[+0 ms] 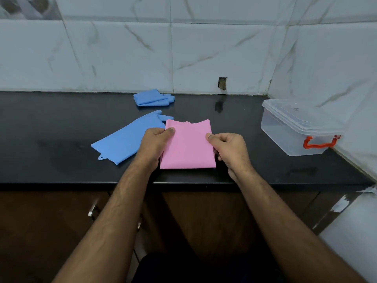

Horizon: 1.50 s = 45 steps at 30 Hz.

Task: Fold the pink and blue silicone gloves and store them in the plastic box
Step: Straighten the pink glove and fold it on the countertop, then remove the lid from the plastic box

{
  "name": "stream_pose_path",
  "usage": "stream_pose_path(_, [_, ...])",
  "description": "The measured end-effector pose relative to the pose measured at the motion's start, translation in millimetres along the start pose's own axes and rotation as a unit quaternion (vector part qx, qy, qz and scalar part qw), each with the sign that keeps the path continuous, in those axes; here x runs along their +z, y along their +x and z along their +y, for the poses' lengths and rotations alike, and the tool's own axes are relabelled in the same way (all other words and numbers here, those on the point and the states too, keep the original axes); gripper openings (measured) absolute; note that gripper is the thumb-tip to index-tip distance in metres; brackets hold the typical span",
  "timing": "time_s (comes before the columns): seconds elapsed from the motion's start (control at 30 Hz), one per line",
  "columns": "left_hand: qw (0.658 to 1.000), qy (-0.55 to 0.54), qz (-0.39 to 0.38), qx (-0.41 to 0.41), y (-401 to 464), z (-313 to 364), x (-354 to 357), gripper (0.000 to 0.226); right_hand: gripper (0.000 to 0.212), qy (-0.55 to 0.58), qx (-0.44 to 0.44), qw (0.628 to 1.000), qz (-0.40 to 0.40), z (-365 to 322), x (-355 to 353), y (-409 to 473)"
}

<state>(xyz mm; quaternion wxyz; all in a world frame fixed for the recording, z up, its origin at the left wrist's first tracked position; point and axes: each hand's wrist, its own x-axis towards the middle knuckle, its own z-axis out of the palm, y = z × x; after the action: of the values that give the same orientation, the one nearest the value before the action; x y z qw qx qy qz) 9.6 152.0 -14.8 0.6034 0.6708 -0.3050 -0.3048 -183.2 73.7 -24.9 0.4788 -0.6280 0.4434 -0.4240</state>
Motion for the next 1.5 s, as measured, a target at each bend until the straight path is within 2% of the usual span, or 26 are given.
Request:
stream_pose_path(0.1, [0.999,0.028,0.014,0.017,2.5,-4.7,-15.2,0.031,0.025,-0.040,-0.014,0.999,-0.010,0.0,12.1,-1.5])
stream_pose_path(0.23, [0.981,0.151,0.094,0.079,-1.1,-13.4,-17.6,0.049,0.026,-0.095,-0.034,0.995,0.004,1.4,14.4,-1.0])
stream_pose_path(0.53, [0.979,0.093,0.137,0.115,-29.9,-11.9,-14.5,0.031,0.033,-0.121,-0.046,0.991,0.042,4.7,8.0,-8.3])
stream_pose_path(0.67, [0.943,0.139,0.203,0.226,-57.3,-13.6,-5.1,0.029,0.029,-0.146,-0.058,0.986,0.059,11.0,-2.5,-9.4])
stream_pose_path(0.8, [0.893,0.244,0.225,0.304,-81.0,-3.2,18.9,0.031,0.029,-0.189,-0.080,0.977,0.064,17.5,-22.8,-9.7])
stream_pose_path(0.9, [0.869,0.293,0.192,0.349,-93.8,2.0,44.1,0.032,0.029,-0.223,-0.096,0.967,0.077,21.4,-42.8,-12.1])
stream_pose_path(1.07, [0.874,0.297,0.102,0.371,-105.2,0.4,91.0,0.035,0.024,-0.283,-0.121,0.946,0.106,28.4,-79.9,-21.4])
stream_pose_path(1.17, [0.871,0.294,0.038,0.392,-108.7,-0.3,122.0,0.040,0.017,-0.342,-0.180,0.910,0.153,39.5,-96.1,-38.3])
stream_pose_path(1.23, [0.886,0.284,-0.009,0.365,-108.5,-1.9,143.9,0.045,0.014,-0.350,-0.214,0.894,0.181,45.6,-103.3,-49.3])
stream_pose_path(1.33, [0.920,0.282,-0.072,0.262,-100.2,-5.4,177.8,0.058,0.011,-0.340,-0.214,0.891,0.211,49.8,-114.9,-52.7])
stream_pose_path(1.4, [0.923,0.299,-0.095,0.221,-88.2,-6.5,193.4,0.058,0.022,-0.331,-0.213,0.886,0.244,50.7,-118.8,-53.7])
stream_pose_path(1.5, [0.931,0.284,-0.107,0.200,-68.7,0.9,218.9,0.047,0.041,-0.315,-0.230,0.879,0.273,52.1,-131.0,-51.4])
